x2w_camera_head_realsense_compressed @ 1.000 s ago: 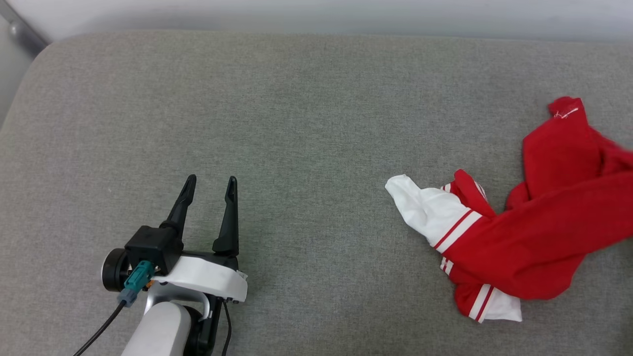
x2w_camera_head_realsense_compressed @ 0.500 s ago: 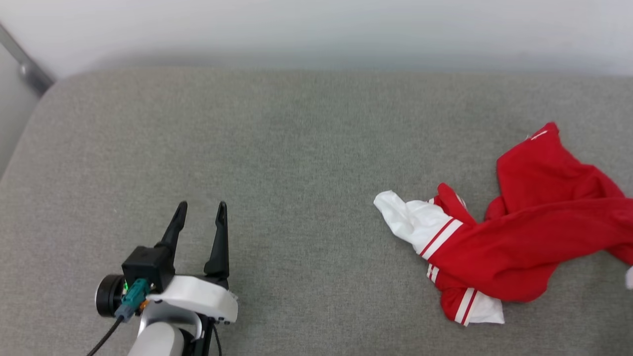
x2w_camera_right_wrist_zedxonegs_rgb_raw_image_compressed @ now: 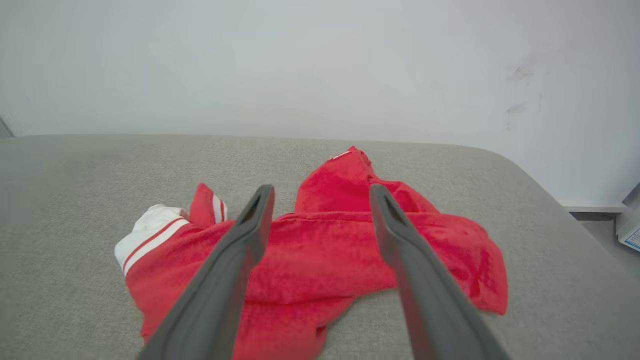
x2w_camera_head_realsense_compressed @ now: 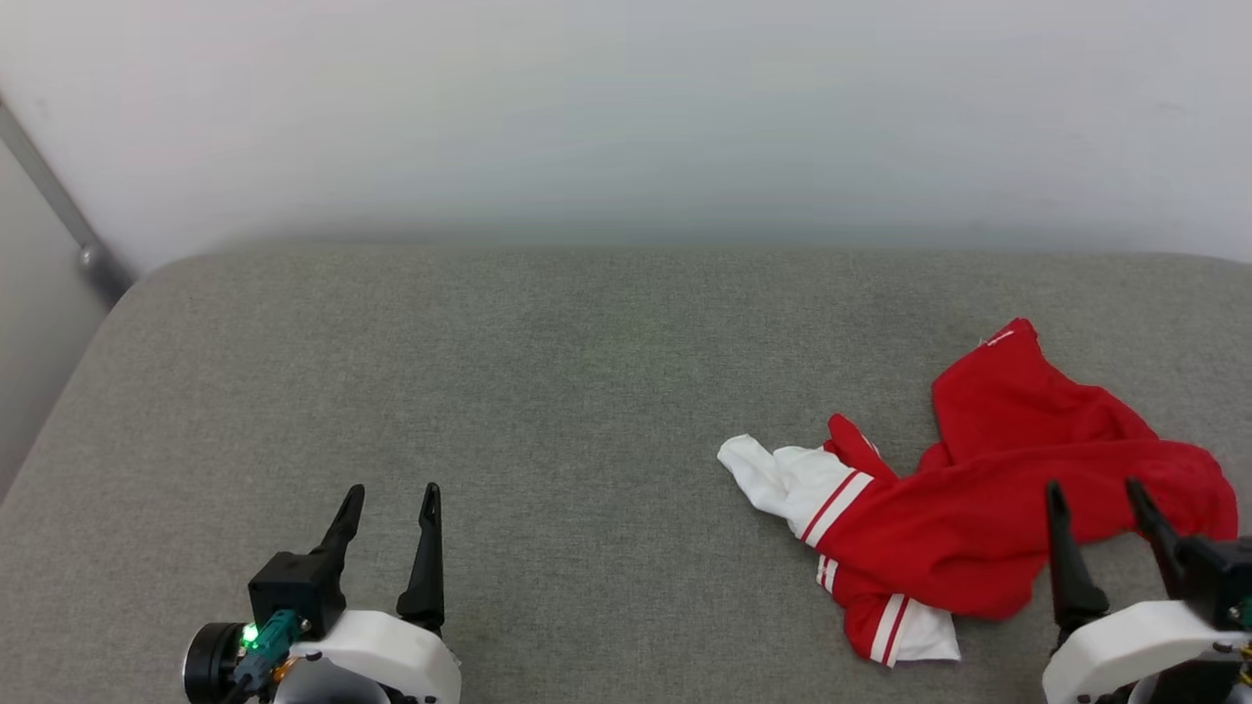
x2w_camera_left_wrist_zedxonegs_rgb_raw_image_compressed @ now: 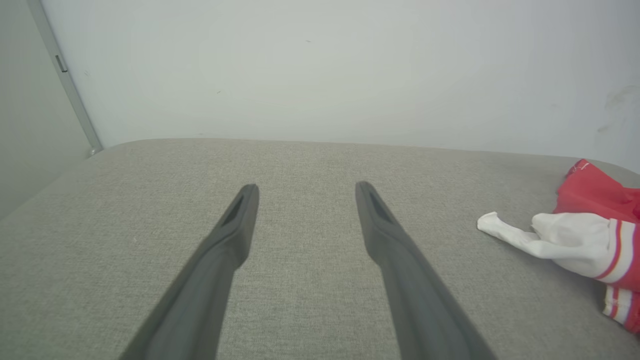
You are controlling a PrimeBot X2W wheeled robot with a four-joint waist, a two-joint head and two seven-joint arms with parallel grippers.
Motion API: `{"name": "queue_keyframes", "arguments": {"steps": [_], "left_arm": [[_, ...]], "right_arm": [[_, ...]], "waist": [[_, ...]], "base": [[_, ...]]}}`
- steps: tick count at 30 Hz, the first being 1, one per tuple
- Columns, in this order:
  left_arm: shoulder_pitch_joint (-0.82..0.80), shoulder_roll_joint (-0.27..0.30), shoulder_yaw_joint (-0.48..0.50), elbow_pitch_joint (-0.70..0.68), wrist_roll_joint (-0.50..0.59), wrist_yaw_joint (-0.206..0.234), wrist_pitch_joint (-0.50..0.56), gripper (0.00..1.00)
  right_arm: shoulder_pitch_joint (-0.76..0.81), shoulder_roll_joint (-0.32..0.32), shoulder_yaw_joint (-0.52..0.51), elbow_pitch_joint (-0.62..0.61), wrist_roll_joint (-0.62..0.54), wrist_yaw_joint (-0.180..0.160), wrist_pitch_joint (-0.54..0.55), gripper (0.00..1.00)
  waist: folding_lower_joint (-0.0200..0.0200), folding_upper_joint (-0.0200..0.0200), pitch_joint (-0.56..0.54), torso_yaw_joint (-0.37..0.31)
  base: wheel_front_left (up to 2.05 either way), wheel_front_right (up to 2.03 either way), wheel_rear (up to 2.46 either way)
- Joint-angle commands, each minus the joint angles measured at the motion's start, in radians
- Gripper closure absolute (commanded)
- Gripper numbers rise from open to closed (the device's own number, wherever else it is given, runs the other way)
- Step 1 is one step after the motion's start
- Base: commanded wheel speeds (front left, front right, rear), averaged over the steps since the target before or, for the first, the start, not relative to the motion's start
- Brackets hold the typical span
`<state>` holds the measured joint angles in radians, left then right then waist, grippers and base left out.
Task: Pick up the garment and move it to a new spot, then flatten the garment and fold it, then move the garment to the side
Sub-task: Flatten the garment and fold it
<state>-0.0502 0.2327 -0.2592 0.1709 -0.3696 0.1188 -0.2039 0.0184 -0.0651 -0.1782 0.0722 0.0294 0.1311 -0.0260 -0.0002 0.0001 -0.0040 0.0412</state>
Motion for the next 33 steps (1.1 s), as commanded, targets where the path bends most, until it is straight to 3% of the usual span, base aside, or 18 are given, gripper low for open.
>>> {"name": "queue_keyframes", "arguments": {"steps": [1, 7, 13, 23, 27, 33], "left_arm": [[0.006, 0.002, -0.002, -0.005, -0.003, 0.004, 0.005, 0.00], [0.004, 0.007, -0.008, -0.021, -0.002, 0.010, 0.020, 0.00], [-0.103, -0.003, -0.063, -0.012, 0.003, -0.041, 0.083, 0.00], [-0.497, -0.046, -0.206, 0.148, -0.025, -0.209, 0.383, 0.00], [-0.615, -0.053, -0.287, 0.240, -0.056, -0.241, 0.526, 0.00], [-0.723, -0.036, -0.465, 0.334, -0.139, -0.249, 0.696, 0.00]], "right_arm": [[0.020, 0.005, 0.017, -0.028, 0.015, -0.001, 0.003, 0.00], [0.096, 0.014, 0.089, -0.156, 0.030, -0.001, 0.045, 0.00], [0.094, 0.015, 0.106, -0.224, 0.054, -0.001, 0.073, 0.00], [0.020, 0.015, 0.116, -0.240, 0.074, -0.001, 0.058, 0.00], [0.000, 0.015, 0.118, -0.213, 0.086, -0.001, 0.048, 0.00], [-0.025, 0.015, 0.127, -0.169, 0.100, -0.001, 0.023, 0.00]], "waist": [[0.0002, -0.0001, -0.004, -0.005], [0.0002, -0.0001, -0.002, -0.026], [0.0002, -0.0001, 0.043, -0.055], [0.0002, -0.0001, 0.205, -0.135], [0.0002, -0.0001, 0.253, -0.165], [0.0002, -0.0001, 0.302, -0.200]], "base": [[0.00, 0.00, 0.00], [0.00, 0.00, 0.00], [0.00, 0.00, 0.00], [0.00, 0.00, 0.00], [0.00, 0.00, 0.00], [0.00, 0.00, 0.00]]}}
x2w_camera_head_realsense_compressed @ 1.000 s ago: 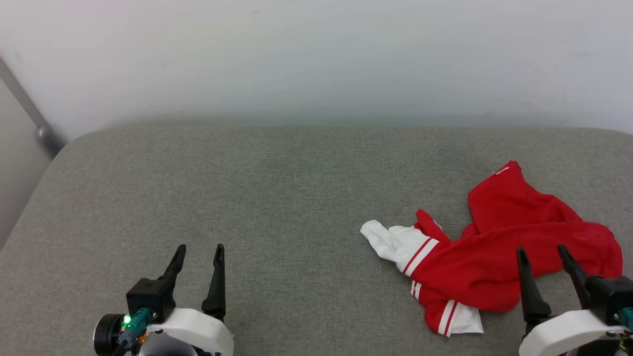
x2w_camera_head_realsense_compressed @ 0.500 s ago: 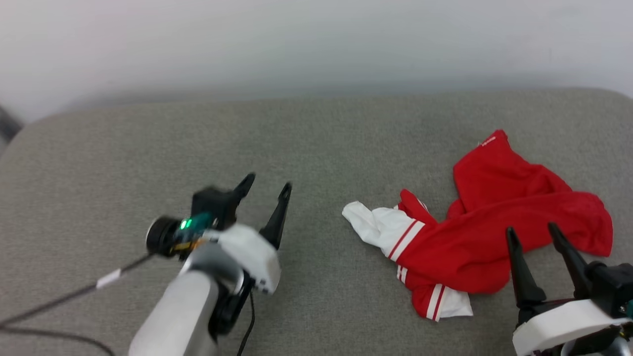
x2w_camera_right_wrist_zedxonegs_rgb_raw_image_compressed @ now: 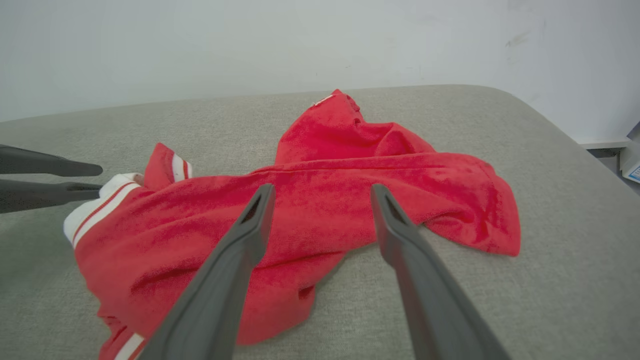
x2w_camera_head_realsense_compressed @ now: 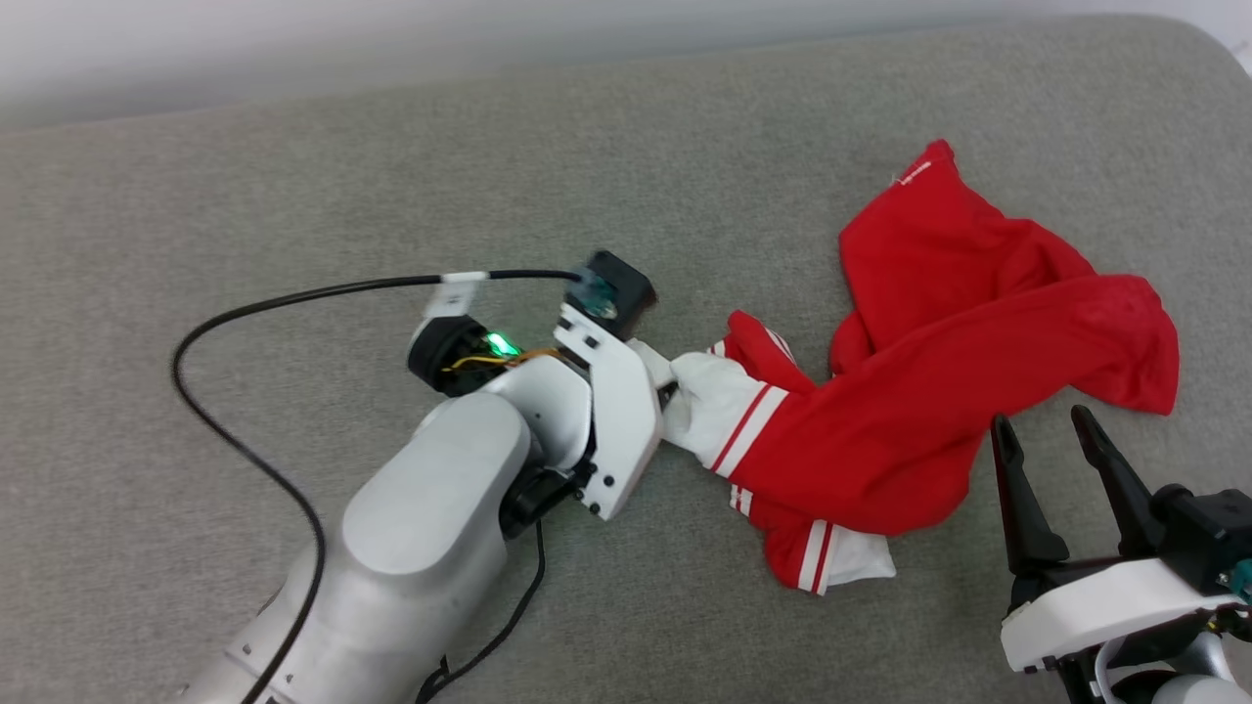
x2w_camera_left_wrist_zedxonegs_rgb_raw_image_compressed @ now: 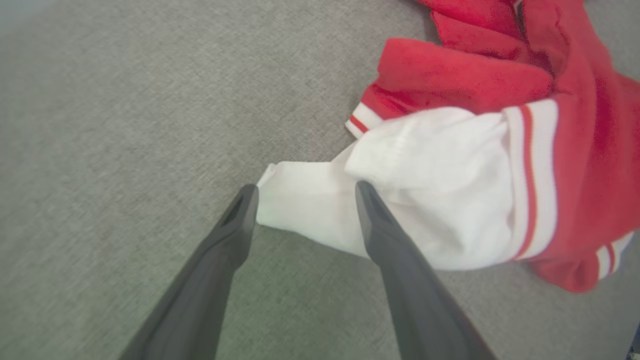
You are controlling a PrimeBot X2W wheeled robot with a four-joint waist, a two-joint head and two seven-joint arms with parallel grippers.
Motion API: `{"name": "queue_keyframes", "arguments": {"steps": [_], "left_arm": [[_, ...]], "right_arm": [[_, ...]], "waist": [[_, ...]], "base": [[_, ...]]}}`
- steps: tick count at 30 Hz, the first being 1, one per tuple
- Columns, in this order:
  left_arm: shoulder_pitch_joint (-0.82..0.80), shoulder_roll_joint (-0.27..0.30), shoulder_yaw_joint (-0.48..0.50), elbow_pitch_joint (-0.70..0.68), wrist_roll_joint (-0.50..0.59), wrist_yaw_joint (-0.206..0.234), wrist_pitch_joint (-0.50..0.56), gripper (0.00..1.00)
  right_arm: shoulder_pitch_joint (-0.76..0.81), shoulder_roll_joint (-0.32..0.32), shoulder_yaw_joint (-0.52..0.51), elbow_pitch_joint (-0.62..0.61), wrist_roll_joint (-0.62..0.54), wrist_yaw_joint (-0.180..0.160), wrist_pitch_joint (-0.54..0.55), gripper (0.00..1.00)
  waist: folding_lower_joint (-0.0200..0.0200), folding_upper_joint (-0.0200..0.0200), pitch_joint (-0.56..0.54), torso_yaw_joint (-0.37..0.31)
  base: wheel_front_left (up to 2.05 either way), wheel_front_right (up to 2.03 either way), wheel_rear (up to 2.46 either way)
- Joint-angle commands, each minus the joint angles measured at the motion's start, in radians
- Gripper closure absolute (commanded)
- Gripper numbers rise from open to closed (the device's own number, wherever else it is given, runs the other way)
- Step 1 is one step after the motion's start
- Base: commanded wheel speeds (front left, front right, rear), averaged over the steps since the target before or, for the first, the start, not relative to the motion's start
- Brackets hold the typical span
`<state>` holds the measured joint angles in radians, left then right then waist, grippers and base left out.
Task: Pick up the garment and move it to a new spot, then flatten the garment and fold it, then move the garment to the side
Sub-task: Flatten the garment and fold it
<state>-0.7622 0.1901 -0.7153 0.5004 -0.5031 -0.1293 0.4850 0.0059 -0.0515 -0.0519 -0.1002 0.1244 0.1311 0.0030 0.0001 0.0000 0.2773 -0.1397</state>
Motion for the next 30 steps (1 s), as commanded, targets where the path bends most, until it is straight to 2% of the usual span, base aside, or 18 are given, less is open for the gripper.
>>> {"name": "queue_keyframes", "arguments": {"steps": [1, 8, 9, 10, 11, 12, 15, 20, 23, 27, 28, 30], "left_arm": [[-0.024, 0.016, -0.041, 0.016, -0.023, -0.001, 0.032, 0.00], [-0.042, 0.057, -0.236, 0.100, -0.188, -0.001, 0.246, 0.00], [-0.047, 0.064, -0.255, 0.105, -0.201, -0.002, 0.262, 0.13], [-0.049, 0.071, -0.270, 0.109, -0.213, -0.002, 0.272, 0.67], [-0.049, 0.071, -0.270, 0.109, -0.213, -0.002, 0.272, 0.67], [-0.052, 0.076, -0.283, 0.110, -0.222, -0.002, 0.273, 1.00], [-0.080, 0.087, -0.295, 0.115, -0.224, -0.002, 0.212, 1.00], [-0.140, 0.086, -0.232, 0.113, -0.190, 0.019, 0.009, 1.00], [-0.133, 0.097, -0.187, 0.085, -0.194, 0.052, -0.094, 1.00], [-0.054, 0.153, -0.108, 0.023, -0.243, 0.097, -0.188, 1.00], [-0.031, 0.172, -0.086, 0.004, -0.254, 0.114, -0.210, 1.00], [0.074, 0.227, -0.030, -0.064, -0.294, 0.175, -0.263, 1.00]], "right_arm": [[-0.016, 0.002, 0.003, 0.010, 0.008, -0.001, -0.011, 0.00], [-0.031, 0.002, 0.005, 0.049, 0.025, -0.001, -0.031, 0.00], [-0.033, 0.002, 0.005, 0.051, 0.026, -0.001, -0.035, 0.00], [-0.035, 0.002, 0.005, 0.055, 0.027, -0.001, -0.038, 0.00], [-0.035, 0.002, 0.005, 0.055, 0.027, -0.001, -0.038, 0.00], [-0.036, 0.002, 0.004, 0.057, 0.030, -0.001, -0.039, 0.00], [-0.038, 0.002, 0.000, 0.063, 0.036, -0.001, -0.040, 0.00], [-0.021, 0.002, -0.028, 0.069, 0.028, -0.001, -0.032, 0.00], [-0.010, 0.002, -0.049, 0.061, 0.021, -0.001, -0.021, 0.00], [0.009, 0.002, -0.073, 0.048, 0.012, -0.001, -0.001, 0.00], [0.014, 0.002, -0.077, 0.046, 0.011, -0.001, 0.005, 0.00], [0.031, 0.002, -0.089, 0.041, 0.009, -0.001, 0.020, 0.00]], "waist": [[-0.0001, 0.0000, 0.026, -0.024], [-0.0001, 0.0000, 0.042, -0.041], [-0.0001, 0.0000, 0.042, -0.041], [-0.0001, 0.0000, 0.042, -0.042], [-0.0001, 0.0000, 0.042, -0.042], [-0.0001, 0.0000, 0.042, -0.042], [-0.0001, 0.0000, 0.040, -0.035], [-0.0001, 0.0000, 0.003, 0.005], [-0.0001, 0.0000, -0.028, 0.042], [-0.0001, 0.0000, -0.067, 0.094], [-0.0001, 0.0000, -0.076, 0.105], [-0.0001, 0.0000, -0.103, 0.137]], "base": [[0.00, 0.00, 0.00], [0.00, 0.00, 0.00], [0.00, 0.00, 0.00], [0.00, 0.00, 0.00], [0.00, 0.00, 0.00], [0.00, 0.00, 0.00], [0.00, 0.00, 0.00], [0.00, 0.00, 0.00], [0.00, 0.00, 0.00], [0.00, 0.00, 0.00], [0.00, 0.00, 0.00], [0.00, 0.00, 0.00]]}}
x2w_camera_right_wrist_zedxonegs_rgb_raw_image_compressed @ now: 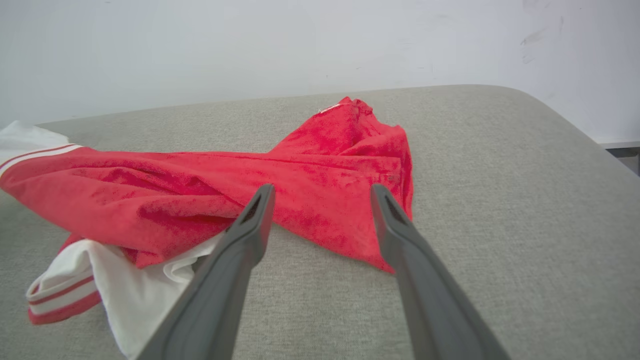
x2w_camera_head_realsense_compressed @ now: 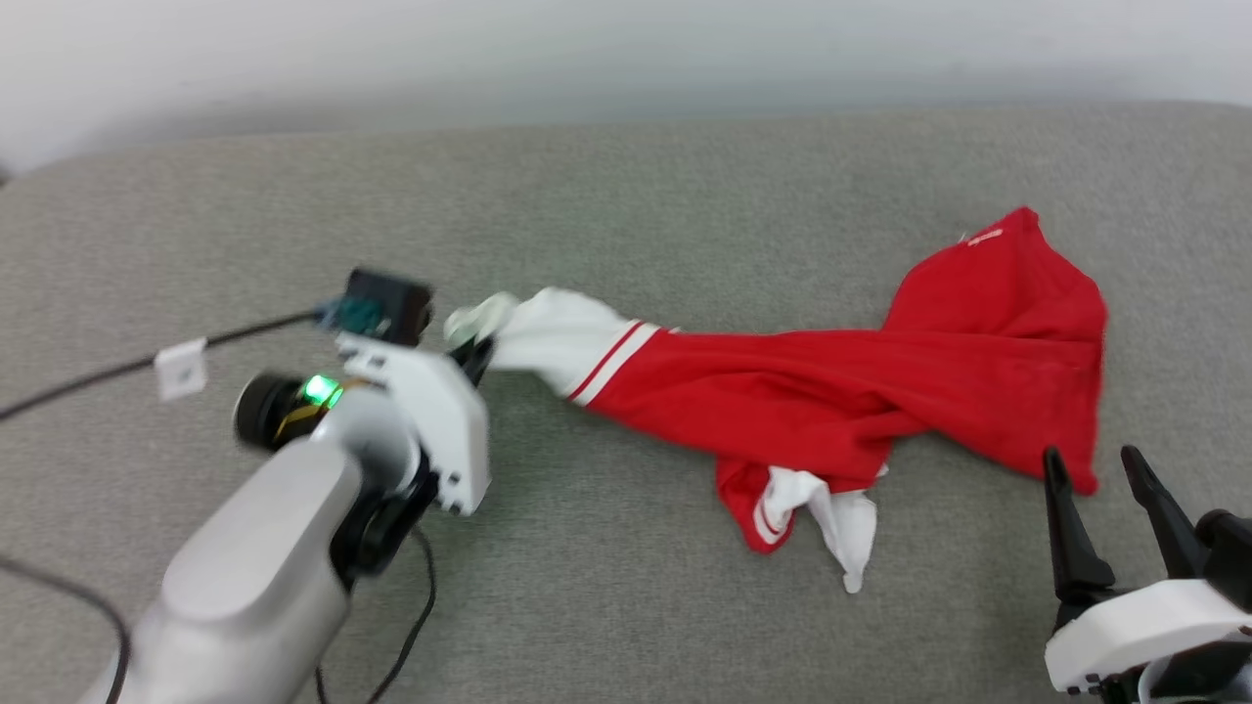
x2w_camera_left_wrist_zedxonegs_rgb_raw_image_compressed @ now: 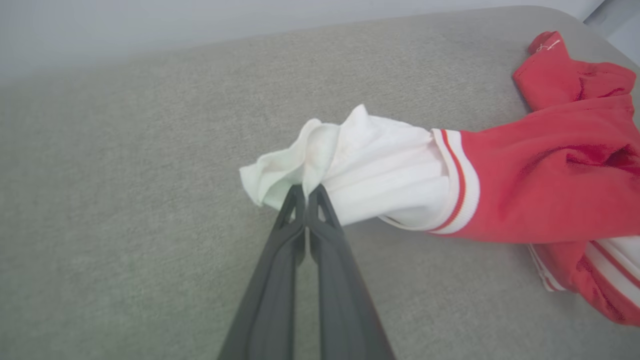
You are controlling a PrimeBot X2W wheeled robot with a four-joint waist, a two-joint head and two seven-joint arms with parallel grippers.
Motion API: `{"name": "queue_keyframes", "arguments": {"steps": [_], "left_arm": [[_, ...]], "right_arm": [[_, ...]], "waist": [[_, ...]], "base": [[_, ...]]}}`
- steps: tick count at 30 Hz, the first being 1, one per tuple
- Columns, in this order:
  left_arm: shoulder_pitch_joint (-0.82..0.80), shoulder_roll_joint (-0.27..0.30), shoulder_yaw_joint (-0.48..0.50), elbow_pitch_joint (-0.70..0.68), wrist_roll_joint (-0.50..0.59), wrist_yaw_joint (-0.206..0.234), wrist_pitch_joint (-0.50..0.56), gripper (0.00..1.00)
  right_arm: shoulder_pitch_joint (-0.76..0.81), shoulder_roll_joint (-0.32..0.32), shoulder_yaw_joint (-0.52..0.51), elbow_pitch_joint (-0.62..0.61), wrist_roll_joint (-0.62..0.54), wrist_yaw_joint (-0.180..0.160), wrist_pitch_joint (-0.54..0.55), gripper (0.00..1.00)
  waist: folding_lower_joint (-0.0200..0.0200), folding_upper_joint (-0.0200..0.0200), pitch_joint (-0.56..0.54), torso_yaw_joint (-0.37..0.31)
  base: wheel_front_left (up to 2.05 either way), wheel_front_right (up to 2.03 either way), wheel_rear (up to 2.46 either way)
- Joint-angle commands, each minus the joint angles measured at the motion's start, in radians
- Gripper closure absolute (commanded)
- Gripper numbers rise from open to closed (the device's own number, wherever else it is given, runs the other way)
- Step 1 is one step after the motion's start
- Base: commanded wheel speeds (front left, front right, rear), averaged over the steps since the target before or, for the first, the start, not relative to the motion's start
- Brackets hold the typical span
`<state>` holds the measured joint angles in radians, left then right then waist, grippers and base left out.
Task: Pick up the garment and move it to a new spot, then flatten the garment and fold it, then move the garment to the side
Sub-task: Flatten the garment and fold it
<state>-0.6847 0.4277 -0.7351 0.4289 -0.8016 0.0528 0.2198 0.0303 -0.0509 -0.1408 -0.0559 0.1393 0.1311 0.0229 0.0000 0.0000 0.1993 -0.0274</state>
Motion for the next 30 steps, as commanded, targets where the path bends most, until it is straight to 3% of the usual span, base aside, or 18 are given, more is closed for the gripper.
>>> {"name": "queue_keyframes", "arguments": {"steps": [1, 8, 12, 13, 14, 15, 24, 30], "left_arm": [[0.041, 0.009, 0.006, -0.015, -0.008, 0.016, -0.007, 1.00], [0.405, 0.110, 0.094, -0.185, -0.124, 0.191, -0.049, 1.00], [0.555, 0.120, 0.122, -0.246, -0.168, 0.243, -0.093, 1.00], [0.573, 0.119, 0.124, -0.258, -0.165, 0.253, -0.106, 0.58], [0.586, 0.118, 0.124, -0.269, -0.159, 0.259, -0.119, 0.05], [0.593, 0.113, 0.122, -0.281, -0.153, 0.261, -0.134, 0.00], [0.525, 0.120, 0.139, -0.328, 0.008, 0.267, -0.380, 0.00], [0.498, 0.120, 0.141, -0.356, 0.097, 0.263, -0.462, 0.00]], "right_arm": [[0.015, 0.001, -0.006, -0.003, -0.006, -0.001, 0.004, 0.00], [0.056, 0.001, -0.014, -0.006, -0.005, -0.001, 0.028, 0.00], [0.069, 0.001, -0.014, -0.015, -0.007, -0.001, 0.040, 0.00], [0.072, 0.001, -0.014, -0.016, -0.007, -0.001, 0.044, 0.00], [0.074, 0.001, -0.012, -0.019, -0.009, -0.001, 0.047, 0.00], [0.076, 0.001, -0.011, -0.022, -0.010, -0.001, 0.050, 0.00], [0.108, 0.001, 0.003, -0.049, -0.016, -0.001, 0.090, 0.00], [0.128, 0.001, 0.011, -0.053, 0.002, -0.001, 0.141, 0.00]], "waist": [[0.0000, 0.0000, -0.034, 0.035], [0.0000, 0.0000, -0.083, 0.065], [0.0000, 0.0000, -0.097, 0.068], [0.0000, 0.0000, -0.103, 0.069], [0.0000, 0.0000, -0.108, 0.070], [0.0000, 0.0000, -0.114, 0.071], [0.0000, 0.0000, -0.187, 0.070], [0.0000, 0.0000, -0.205, 0.073]], "base": [[0.00, 0.00, 0.00], [0.00, 0.00, 0.00], [0.00, 0.00, 0.00], [0.00, 0.00, 0.00], [0.00, 0.00, 0.00], [0.00, 0.00, 0.00], [0.00, 0.00, 0.00], [0.00, 0.00, 0.00]]}}
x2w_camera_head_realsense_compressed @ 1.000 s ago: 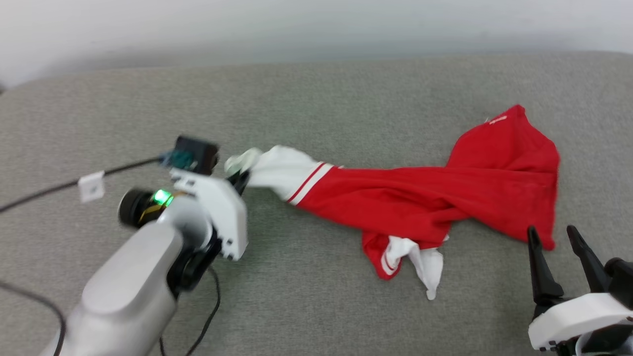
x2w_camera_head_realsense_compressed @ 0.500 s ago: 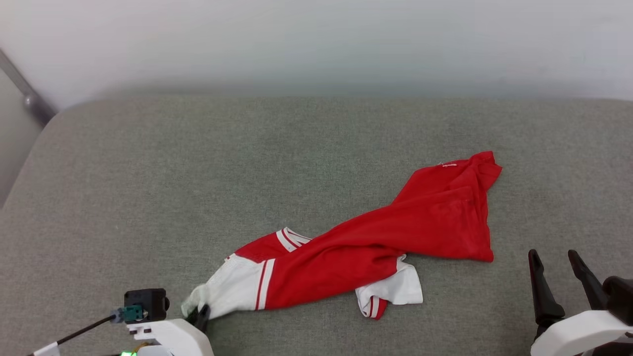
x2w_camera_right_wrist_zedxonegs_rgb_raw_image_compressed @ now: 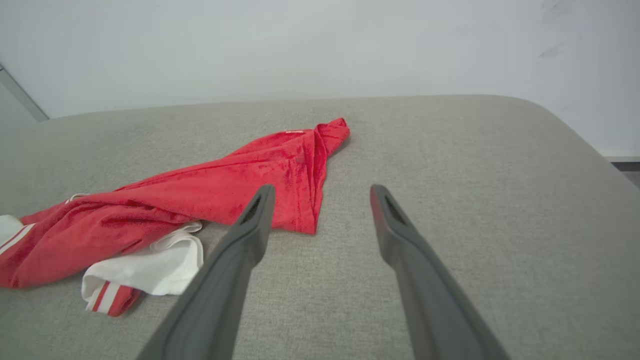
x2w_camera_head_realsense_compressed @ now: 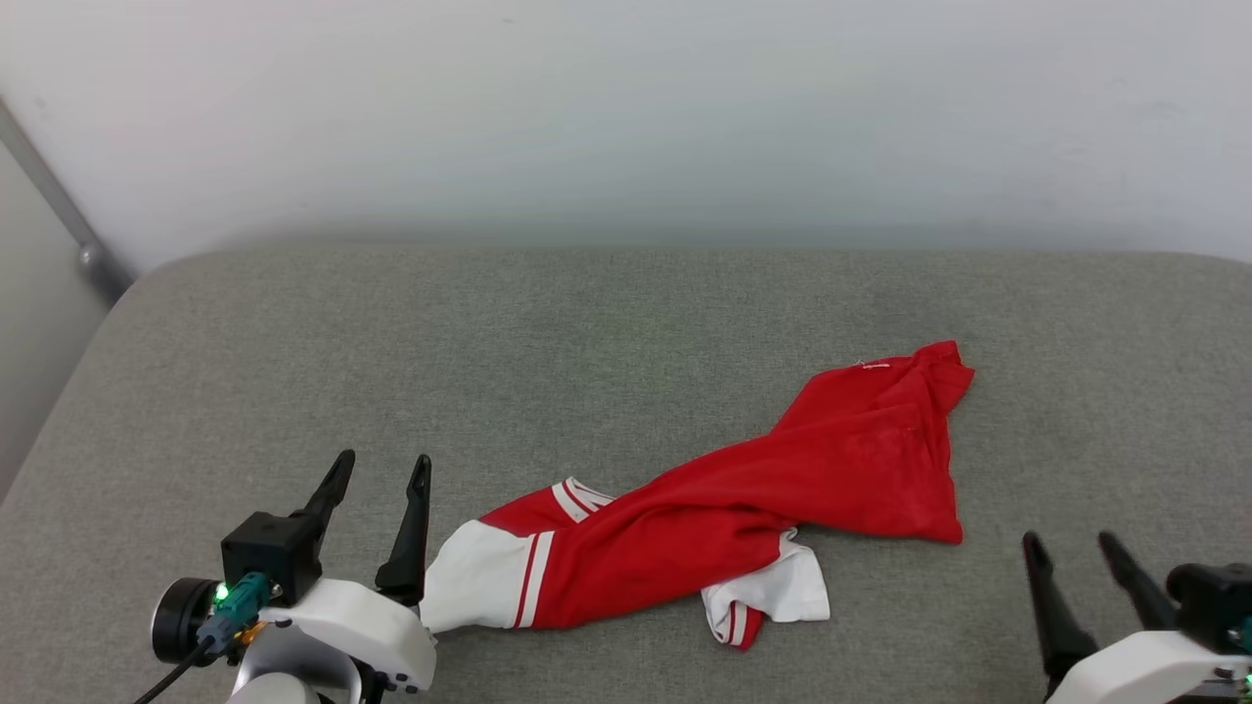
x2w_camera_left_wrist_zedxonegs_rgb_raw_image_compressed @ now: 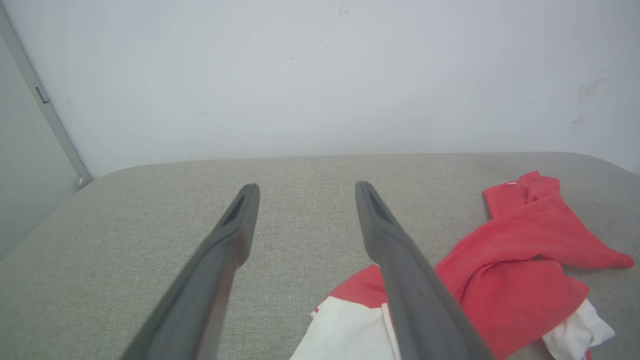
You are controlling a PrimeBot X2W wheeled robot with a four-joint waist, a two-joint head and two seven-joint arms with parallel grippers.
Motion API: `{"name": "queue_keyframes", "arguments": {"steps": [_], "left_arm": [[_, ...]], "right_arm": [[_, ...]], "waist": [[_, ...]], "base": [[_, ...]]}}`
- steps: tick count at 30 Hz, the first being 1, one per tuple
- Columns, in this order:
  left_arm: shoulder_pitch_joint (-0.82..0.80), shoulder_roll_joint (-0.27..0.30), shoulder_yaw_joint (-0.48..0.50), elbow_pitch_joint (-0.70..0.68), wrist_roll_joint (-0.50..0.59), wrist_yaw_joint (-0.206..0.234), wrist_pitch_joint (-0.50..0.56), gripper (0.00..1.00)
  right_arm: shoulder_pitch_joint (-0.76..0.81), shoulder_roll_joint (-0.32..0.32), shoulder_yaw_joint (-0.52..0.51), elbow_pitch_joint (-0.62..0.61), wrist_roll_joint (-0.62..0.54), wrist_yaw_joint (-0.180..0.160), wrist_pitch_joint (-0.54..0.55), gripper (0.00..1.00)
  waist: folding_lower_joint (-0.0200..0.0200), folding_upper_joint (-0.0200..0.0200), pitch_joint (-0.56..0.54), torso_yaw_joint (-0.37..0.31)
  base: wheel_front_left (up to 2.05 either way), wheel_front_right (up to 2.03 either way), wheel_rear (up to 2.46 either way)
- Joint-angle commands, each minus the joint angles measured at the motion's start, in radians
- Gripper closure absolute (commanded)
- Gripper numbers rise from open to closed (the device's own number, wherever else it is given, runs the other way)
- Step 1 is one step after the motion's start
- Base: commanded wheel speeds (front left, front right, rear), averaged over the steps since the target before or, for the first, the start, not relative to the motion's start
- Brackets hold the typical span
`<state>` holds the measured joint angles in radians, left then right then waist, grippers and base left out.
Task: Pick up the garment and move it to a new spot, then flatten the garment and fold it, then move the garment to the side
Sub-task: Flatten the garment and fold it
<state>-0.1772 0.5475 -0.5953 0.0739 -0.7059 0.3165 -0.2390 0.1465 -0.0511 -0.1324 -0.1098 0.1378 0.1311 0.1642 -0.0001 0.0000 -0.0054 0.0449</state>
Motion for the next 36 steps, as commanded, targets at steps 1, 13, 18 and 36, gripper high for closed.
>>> {"name": "queue_keyframes", "arguments": {"steps": [1, 13, 18, 36], "left_arm": [[-0.007, -0.006, 0.006, -0.007, 0.009, -0.001, -0.009, 0.00], [-0.040, -0.058, 0.006, -0.032, 0.084, -0.034, -0.026, 0.00], [-0.065, -0.094, 0.013, -0.013, 0.100, -0.053, -0.028, 0.00], [-0.021, -0.155, 0.085, 0.060, 0.156, -0.110, -0.026, 0.00]], "right_arm": [[0.015, 0.001, 0.007, 0.011, 0.010, -0.001, 0.027, 0.00], [-0.123, -0.080, 0.162, 0.127, 0.096, -0.001, 0.500, 0.00], [-0.240, -0.115, 0.227, 0.212, 0.129, -0.001, 0.571, 0.00], [-0.312, -0.178, 0.239, 0.245, 0.191, -0.001, 0.596, 1.00]], "waist": [[0.0001, 0.0000, 0.000, 0.003], [0.0001, 0.0000, 0.087, 0.124], [0.0001, 0.0000, 0.135, 0.166], [0.0001, 0.0000, 0.112, 0.122]], "base": [[0.00, 0.00, 0.00], [0.00, 0.00, 0.00], [0.00, 0.00, 0.00], [0.00, 0.00, 0.00]]}}
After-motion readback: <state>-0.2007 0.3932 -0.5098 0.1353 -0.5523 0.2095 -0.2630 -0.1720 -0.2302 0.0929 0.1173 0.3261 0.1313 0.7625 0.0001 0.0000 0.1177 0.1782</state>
